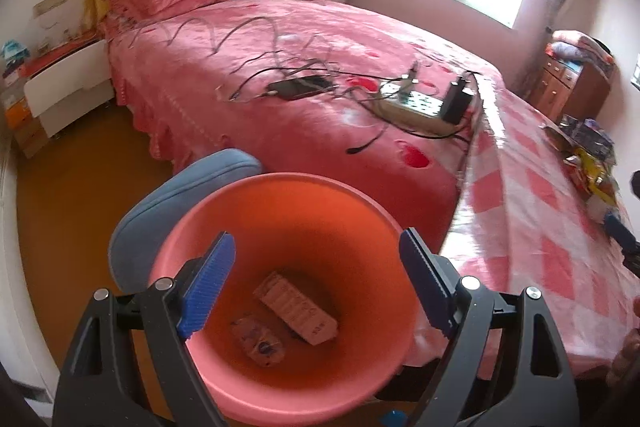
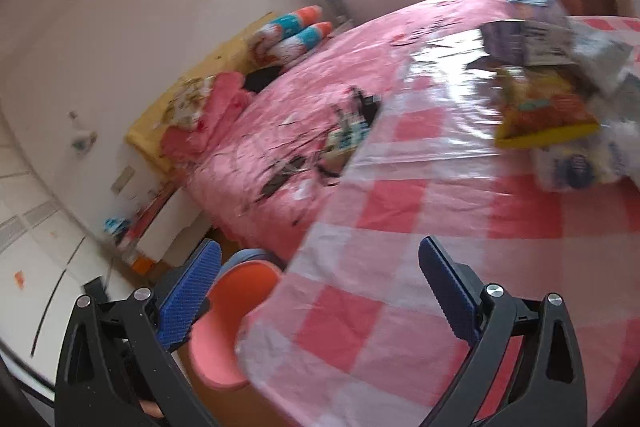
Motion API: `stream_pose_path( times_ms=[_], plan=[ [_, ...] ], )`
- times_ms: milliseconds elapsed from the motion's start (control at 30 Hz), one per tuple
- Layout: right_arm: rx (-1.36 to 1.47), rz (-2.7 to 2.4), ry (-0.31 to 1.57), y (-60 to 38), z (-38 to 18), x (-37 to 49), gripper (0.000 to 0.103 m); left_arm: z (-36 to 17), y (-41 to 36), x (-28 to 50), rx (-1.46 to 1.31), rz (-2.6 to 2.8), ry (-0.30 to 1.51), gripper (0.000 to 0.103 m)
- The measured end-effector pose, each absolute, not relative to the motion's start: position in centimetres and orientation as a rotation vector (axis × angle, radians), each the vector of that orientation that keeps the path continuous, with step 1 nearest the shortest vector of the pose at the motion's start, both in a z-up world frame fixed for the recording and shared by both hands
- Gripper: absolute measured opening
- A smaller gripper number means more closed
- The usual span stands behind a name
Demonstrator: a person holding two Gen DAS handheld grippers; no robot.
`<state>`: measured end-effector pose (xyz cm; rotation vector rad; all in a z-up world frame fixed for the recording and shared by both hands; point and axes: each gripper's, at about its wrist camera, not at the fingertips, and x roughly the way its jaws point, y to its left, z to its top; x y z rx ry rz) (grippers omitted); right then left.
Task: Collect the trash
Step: 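Return both tools from the bucket to the trash pile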
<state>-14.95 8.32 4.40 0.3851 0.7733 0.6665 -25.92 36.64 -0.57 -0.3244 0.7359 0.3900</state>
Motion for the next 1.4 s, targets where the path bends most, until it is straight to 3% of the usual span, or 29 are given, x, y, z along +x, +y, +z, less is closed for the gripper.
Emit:
stream_pose_path(
  times_ms=[467,1400],
  plan=[
    [0.335,0.555,0.691,2.9,5.3,-15.2,0.098,2.4,30.4,-23.3,-0.233,0.265,0.73,0.085],
    [0.524,0.407,0.64,-10.3,4.2,-12.3,0.098,8.4,17.2,-14.6,-0.187,-0.015,0.768,0.085]
  ],
)
